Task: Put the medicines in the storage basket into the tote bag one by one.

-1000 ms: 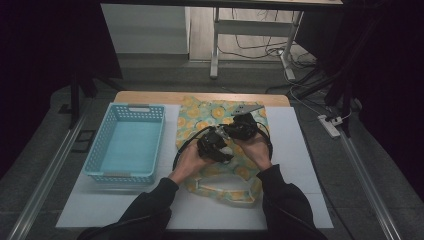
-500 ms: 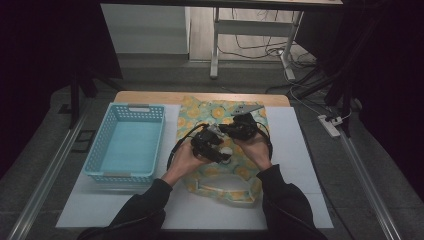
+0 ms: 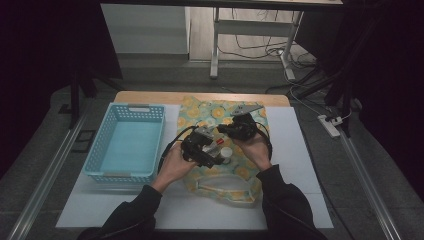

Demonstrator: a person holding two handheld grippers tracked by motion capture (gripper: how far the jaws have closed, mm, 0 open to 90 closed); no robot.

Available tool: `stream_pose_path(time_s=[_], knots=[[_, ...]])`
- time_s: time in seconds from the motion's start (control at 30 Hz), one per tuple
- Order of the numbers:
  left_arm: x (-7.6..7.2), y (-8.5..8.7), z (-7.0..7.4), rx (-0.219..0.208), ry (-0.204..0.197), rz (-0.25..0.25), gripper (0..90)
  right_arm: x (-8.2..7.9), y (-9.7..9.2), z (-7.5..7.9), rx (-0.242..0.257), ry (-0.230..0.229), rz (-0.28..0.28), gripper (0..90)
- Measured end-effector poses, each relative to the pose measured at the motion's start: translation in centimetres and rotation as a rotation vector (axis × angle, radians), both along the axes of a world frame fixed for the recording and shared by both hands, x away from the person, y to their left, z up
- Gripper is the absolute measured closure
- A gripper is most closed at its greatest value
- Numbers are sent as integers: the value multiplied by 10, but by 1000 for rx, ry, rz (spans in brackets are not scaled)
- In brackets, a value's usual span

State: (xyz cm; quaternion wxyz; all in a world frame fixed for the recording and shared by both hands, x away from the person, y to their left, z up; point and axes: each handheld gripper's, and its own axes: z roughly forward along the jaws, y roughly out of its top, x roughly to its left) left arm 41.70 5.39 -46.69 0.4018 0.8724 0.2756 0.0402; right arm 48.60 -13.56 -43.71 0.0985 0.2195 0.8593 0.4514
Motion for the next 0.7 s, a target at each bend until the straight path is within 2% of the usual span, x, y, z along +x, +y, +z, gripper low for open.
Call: stream_pose_path(time_s=[0.13, 0.27, 0.5, 0.7], knots=[[-5, 4, -2, -30, 18, -6, 37, 0, 0, 0, 0, 0, 0, 900], [-10, 8, -3, -45, 13, -21, 18, -1, 0, 1, -2, 0, 1, 900], [-20, 12, -6, -48, 19, -34, 29, -1, 0, 0, -3, 0, 3, 900], [-29, 15, -10, -53, 1, -38, 22, -1, 0, 1, -3, -2, 2, 900]])
